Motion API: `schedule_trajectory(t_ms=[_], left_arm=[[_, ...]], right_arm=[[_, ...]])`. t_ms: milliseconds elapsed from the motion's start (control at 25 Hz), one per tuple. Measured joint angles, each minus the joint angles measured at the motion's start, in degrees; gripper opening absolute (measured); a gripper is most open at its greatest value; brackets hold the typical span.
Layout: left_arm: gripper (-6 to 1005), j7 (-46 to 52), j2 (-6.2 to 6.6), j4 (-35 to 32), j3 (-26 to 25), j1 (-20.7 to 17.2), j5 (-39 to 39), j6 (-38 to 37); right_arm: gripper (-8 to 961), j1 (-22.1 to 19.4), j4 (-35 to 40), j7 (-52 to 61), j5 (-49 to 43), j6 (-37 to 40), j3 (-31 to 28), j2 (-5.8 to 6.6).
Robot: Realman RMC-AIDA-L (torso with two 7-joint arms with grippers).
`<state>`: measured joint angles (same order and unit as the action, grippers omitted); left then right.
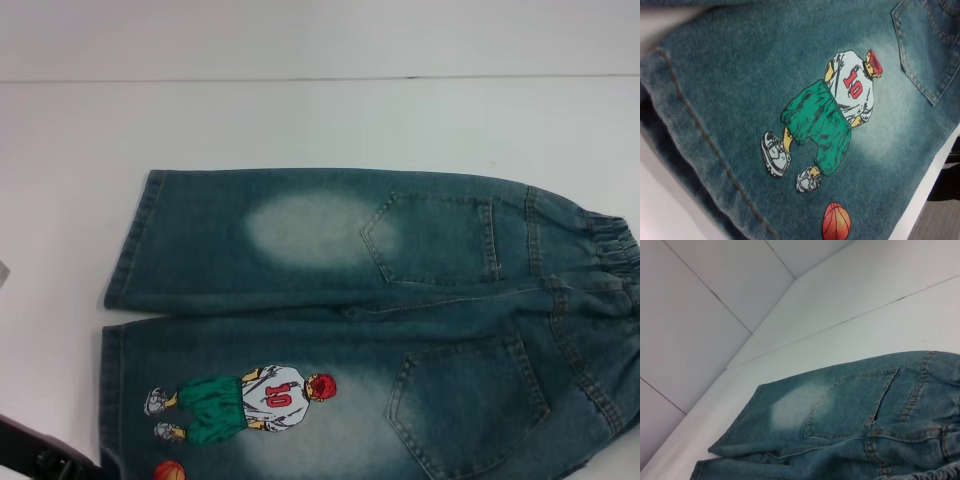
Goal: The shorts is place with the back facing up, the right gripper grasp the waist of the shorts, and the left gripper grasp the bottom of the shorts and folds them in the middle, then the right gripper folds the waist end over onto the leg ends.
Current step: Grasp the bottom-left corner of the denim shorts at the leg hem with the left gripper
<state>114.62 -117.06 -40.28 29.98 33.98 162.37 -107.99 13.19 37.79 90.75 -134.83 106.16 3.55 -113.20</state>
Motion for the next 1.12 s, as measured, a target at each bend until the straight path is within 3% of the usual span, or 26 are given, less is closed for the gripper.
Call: schedule_trajectory(t_ms=[480, 1120], left_arm=[[51, -0.7, 0.55, -0.9, -1.2, 0.4, -3.3, 4.4], [52, -3.1, 1.26, -4.7, -5.1, -0.6, -11.4, 1.9]], right_arm=[[96, -0.3, 0.0, 0.0, 0.1, -0.2, -1.2, -0.08], [99, 0.0, 0.0, 0.0, 1.3, 0.1, -2.0, -0.07]])
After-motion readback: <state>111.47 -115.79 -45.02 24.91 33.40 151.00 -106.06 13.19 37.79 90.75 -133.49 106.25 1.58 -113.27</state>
